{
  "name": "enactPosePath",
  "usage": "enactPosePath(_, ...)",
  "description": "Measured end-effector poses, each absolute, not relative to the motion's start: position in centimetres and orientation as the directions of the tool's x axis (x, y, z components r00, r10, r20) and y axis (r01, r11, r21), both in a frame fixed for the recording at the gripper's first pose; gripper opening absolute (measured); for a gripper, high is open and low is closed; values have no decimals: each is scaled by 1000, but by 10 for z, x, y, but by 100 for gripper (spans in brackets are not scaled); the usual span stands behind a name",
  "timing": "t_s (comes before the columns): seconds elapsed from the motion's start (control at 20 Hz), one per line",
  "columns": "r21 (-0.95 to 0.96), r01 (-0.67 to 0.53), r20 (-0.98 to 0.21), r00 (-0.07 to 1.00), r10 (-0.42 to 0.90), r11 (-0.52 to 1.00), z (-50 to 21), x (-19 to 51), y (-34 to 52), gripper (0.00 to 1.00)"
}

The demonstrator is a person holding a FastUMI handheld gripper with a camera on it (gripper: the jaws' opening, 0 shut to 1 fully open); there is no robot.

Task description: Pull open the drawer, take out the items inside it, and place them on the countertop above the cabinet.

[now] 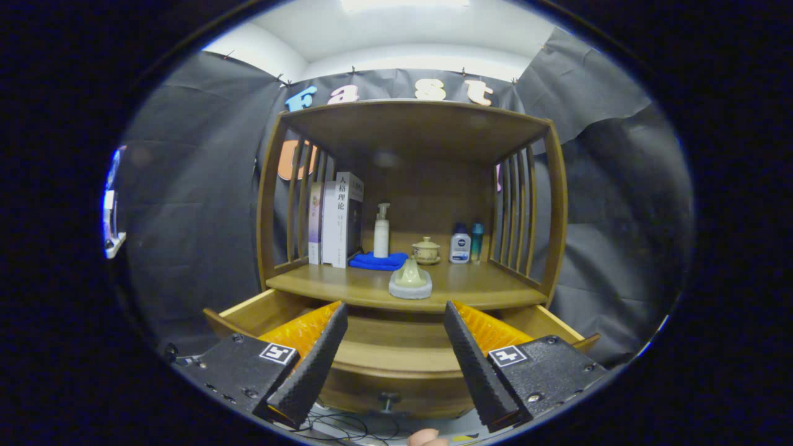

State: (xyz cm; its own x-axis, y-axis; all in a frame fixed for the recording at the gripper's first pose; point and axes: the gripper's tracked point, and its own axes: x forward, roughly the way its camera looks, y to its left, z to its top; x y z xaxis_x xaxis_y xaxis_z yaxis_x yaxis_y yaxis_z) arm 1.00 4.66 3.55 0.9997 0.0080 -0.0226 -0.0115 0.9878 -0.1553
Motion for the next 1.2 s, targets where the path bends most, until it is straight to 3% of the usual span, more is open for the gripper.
enactPosePath(0.25, -105, -1, -33, 999, -2, 995, 1, -13, 45, 98)
enactPosePath(0.5, -56, 2, -116, 993, -9, 998, -37, -7, 45, 98)
enactPosePath(1.2, -64, 76, -157, 984, -85, 995, -73, 19, 37, 98)
